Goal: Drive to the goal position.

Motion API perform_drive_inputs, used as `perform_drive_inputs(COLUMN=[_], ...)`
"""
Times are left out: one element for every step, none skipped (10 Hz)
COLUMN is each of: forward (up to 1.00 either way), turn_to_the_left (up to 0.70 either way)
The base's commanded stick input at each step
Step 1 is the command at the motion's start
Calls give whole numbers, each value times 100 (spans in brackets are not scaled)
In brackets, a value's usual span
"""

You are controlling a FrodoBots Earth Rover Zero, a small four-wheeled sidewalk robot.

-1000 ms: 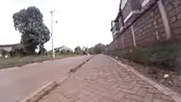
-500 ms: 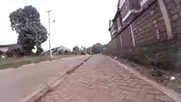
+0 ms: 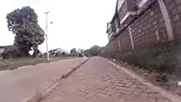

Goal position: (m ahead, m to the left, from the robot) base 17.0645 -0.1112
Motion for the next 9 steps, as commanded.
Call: perform_drive_inputs(forward=[50,50,50,50,50,50,50,50,50], turn_to_the_left=[0,0,0,0,0,0,0,0,0])
